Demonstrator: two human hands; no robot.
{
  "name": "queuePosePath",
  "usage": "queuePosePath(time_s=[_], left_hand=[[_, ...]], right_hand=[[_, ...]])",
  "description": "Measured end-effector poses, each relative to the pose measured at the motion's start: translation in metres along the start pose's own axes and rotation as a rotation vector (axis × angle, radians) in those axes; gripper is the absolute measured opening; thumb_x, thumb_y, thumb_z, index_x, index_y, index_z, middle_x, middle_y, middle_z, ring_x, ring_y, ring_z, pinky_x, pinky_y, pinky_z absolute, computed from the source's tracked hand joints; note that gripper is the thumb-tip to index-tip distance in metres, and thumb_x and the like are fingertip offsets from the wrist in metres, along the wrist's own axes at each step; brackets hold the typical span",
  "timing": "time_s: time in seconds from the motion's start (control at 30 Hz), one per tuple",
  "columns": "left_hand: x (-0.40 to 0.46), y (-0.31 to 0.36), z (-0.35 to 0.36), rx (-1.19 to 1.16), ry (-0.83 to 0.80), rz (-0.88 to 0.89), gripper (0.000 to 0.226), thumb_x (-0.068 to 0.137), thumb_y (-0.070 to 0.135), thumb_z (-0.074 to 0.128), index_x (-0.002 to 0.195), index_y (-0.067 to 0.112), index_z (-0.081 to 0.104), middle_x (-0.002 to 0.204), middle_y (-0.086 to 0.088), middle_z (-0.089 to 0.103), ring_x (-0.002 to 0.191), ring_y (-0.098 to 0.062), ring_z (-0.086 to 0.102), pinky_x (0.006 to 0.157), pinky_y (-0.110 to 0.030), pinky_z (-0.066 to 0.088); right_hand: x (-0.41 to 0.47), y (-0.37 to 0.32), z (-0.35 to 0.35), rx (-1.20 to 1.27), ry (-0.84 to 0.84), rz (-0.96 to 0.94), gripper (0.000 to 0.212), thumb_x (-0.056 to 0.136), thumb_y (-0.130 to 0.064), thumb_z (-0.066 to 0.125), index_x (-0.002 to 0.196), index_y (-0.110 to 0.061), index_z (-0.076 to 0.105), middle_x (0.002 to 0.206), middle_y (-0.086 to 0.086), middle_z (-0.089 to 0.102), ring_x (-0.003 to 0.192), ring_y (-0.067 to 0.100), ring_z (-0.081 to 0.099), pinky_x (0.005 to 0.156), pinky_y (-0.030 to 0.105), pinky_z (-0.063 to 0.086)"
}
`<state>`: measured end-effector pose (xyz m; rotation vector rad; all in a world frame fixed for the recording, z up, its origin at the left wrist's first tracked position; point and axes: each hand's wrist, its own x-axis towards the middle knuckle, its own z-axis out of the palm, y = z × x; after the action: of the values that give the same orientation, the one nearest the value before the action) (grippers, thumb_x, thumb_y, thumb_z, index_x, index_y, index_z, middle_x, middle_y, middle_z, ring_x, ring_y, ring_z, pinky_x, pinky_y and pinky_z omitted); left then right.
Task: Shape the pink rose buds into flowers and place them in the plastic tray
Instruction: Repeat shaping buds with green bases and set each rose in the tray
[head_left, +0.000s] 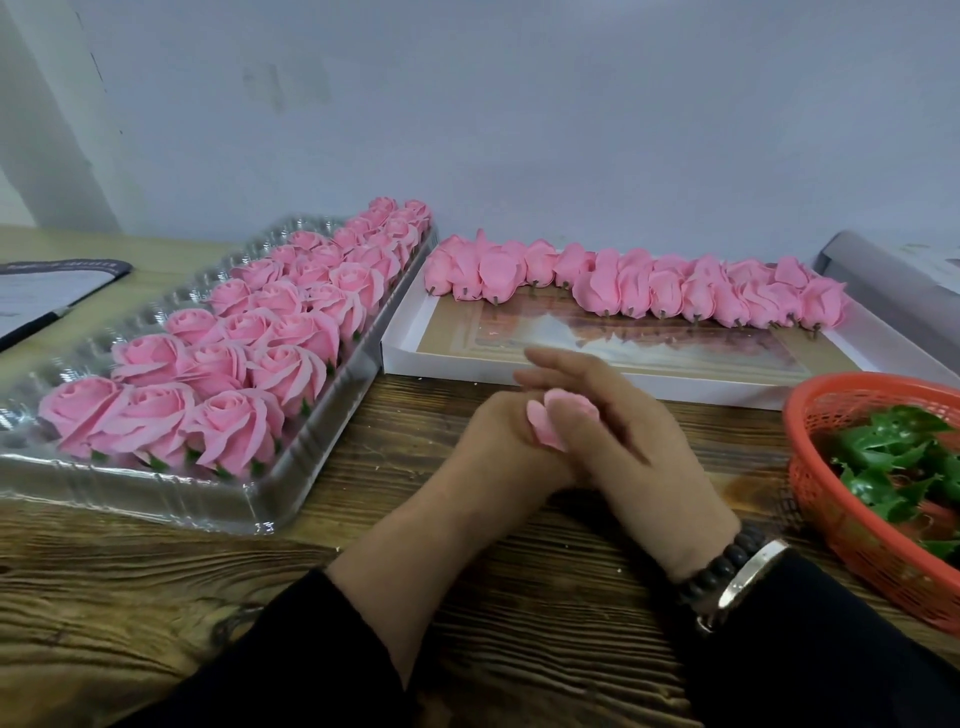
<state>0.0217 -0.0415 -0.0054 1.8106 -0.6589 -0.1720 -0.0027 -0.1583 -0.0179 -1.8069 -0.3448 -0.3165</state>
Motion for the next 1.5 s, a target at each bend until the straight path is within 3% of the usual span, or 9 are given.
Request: queuePosePath(time_s=[0.23,0.63,0.77,0.87,0.97,1.07,1.17,1.27,1.5], left_hand=[[0.001,0.0,0.002,-0.162,0.211,-0.006,0.021,0.08,0.006,0.068,0.064,0.016,0.06,0.033,0.013,0.049,0.033,0.004,0.047,0.04,-0.003,0.032],[0.001,-0.001,0.002,-0.146,0.058,-0.014,0.026,0.08,-0.009,0.061,0.103,0.003,0.06,0.084,0.005,0.062,0.071,0.008,0.059,0.065,-0.005,0.045],[0.002,-0.007,0.001,-0.178,0.03,-0.035,0.015,0.081,-0.002,0.063,0.08,0.014,0.063,0.065,0.008,0.06,0.056,0.001,0.057,0.054,-0.009,0.043],[0.005,-0.011,-0.002,-0.522,0.069,-0.162,0.014,0.076,0.015,0.068,0.08,0.002,0.064,0.057,-0.003,0.053,0.044,-0.009,0.047,0.041,-0.016,0.037],[0.007,-0.016,-0.006,-0.8,0.084,-0.214,0.012,0.067,0.027,0.066,0.064,0.015,0.067,0.073,-0.002,0.067,0.068,-0.012,0.062,0.058,-0.02,0.048],[0.008,-0.018,-0.007,-0.84,0.145,-0.225,0.022,0.063,0.029,0.066,0.079,0.013,0.069,0.095,-0.01,0.069,0.093,-0.02,0.063,0.081,-0.03,0.046],[0.007,-0.017,-0.009,-0.744,0.169,-0.214,0.029,0.066,0.025,0.064,0.09,0.01,0.064,0.069,-0.001,0.068,0.057,-0.01,0.059,0.057,-0.022,0.042],[0.005,-0.02,-0.009,-0.572,0.189,-0.192,0.011,0.077,0.016,0.064,0.069,0.009,0.06,0.054,0.0,0.056,0.04,-0.012,0.045,0.043,-0.018,0.035],[0.008,-0.018,-0.004,-0.777,0.321,-0.248,0.021,0.072,0.024,0.068,0.088,0.009,0.065,0.083,-0.011,0.061,0.078,-0.021,0.056,0.073,-0.034,0.042]], right_hand=[[-0.004,-0.003,-0.005,-0.05,0.246,-0.113,0.027,0.073,-0.039,0.066,0.099,-0.033,0.061,0.097,-0.009,0.068,0.094,0.007,0.063,0.083,0.022,0.049],[0.001,-0.003,0.0,-0.295,0.086,-0.234,0.022,0.074,-0.02,0.069,0.093,-0.032,0.068,0.095,-0.011,0.061,0.096,0.004,0.057,0.084,0.009,0.039],[-0.001,-0.008,0.0,-0.242,0.085,-0.224,0.024,0.076,-0.031,0.069,0.1,-0.033,0.065,0.098,-0.009,0.061,0.093,0.003,0.056,0.077,0.007,0.042],[0.0,-0.008,-0.003,-0.076,0.211,-0.191,0.027,0.081,-0.037,0.056,0.108,-0.032,0.058,0.101,-0.006,0.062,0.086,0.002,0.057,0.074,0.012,0.045],[0.001,-0.002,-0.006,-0.109,0.336,-0.163,0.012,0.085,-0.021,0.058,0.095,-0.027,0.059,0.083,-0.009,0.061,0.074,-0.002,0.055,0.071,0.012,0.043],[-0.001,0.0,-0.003,-0.201,0.304,-0.161,0.027,0.084,-0.003,0.063,0.092,-0.029,0.056,0.081,-0.004,0.06,0.073,0.002,0.055,0.069,0.01,0.043],[-0.002,-0.006,0.0,-0.349,0.205,-0.237,0.043,0.077,-0.007,0.058,0.104,-0.04,0.05,0.092,-0.007,0.056,0.08,0.005,0.055,0.072,0.007,0.04],[-0.003,-0.008,-0.003,-0.331,0.109,-0.248,0.044,0.078,-0.016,0.047,0.115,-0.04,0.049,0.102,-0.008,0.053,0.083,0.003,0.054,0.073,0.005,0.039],[-0.001,0.002,0.006,-0.276,0.136,-0.097,0.047,0.074,-0.013,0.072,0.094,-0.044,0.043,0.088,-0.019,0.057,0.086,-0.002,0.056,0.071,0.007,0.041]])
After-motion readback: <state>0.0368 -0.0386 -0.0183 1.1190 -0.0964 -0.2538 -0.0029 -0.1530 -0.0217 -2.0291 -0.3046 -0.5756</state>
